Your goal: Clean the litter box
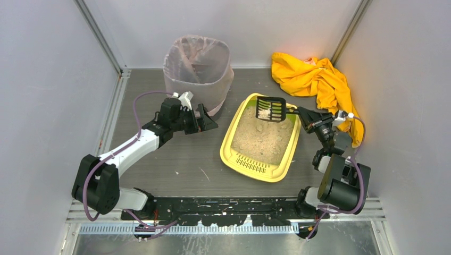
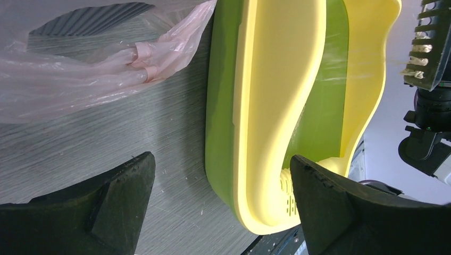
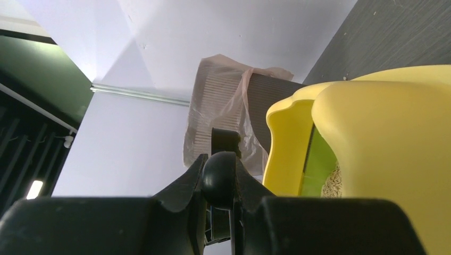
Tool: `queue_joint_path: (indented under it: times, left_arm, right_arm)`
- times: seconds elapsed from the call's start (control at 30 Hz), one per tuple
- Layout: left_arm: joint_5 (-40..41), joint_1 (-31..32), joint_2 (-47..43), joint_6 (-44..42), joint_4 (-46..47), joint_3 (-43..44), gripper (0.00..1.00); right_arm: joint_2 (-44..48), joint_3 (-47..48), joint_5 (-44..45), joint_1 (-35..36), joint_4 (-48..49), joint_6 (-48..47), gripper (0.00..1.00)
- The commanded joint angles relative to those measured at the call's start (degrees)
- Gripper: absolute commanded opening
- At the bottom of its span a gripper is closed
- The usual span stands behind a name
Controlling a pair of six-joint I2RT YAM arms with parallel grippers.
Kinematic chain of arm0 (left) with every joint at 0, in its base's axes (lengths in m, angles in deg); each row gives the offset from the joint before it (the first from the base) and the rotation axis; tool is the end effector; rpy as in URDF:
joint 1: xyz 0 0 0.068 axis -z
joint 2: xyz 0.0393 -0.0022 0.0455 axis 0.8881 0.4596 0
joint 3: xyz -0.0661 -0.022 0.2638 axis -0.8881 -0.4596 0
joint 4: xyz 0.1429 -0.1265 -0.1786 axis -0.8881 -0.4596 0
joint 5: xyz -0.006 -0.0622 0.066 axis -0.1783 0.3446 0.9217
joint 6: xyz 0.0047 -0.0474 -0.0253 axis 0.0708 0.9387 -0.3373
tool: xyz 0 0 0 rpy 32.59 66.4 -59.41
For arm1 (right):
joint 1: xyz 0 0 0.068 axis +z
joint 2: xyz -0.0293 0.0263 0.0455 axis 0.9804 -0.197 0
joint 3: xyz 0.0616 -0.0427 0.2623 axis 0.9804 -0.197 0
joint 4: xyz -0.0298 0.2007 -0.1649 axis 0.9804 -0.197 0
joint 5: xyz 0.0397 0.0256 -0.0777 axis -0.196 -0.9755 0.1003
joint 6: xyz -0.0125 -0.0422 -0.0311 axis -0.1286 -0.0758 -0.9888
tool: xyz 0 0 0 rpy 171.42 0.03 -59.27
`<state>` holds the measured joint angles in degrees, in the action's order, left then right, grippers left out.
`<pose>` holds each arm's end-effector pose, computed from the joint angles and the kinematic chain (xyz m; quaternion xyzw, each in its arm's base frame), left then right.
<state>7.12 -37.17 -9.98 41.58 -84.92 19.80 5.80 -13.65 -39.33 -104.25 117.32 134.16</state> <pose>0.2624 -0.1402 0.2477 -0.0160 0.8641 -0.3999 0.3053 0.2153 -0.0750 0.2055 0.3274 0.5568 0.5964 0.4764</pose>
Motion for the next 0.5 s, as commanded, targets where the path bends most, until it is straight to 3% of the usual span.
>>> queue_joint_path:
  times: [0.0, 0.13, 0.27, 0.47]
  left_arm:
    - [-2.0, -0.2, -0.3, 0.4, 2.9, 0.1, 0.96]
    - [-1.7, -0.2, -1.0, 0.3, 2.9, 0.0, 0.96]
    - [-2.3, -0.2, -0.1, 0.7, 2.9, 0.1, 0.96]
    - [-2.4, -0.2, 0.3, 0.9, 3.0, 0.0, 0.96]
  right_arm:
    - [4.2, 0.3, -0.7, -2.5, 5.1, 2.3, 0.01]
    - [2.9, 1.6, -0.9, -1.5, 0.6, -1.3, 0.01]
    - [1.7, -0.1, -1.3, -0.7, 2.3, -1.6, 0.01]
    - [8.2, 2.3, -2.0, 1.7, -12.9, -10.5, 0.01]
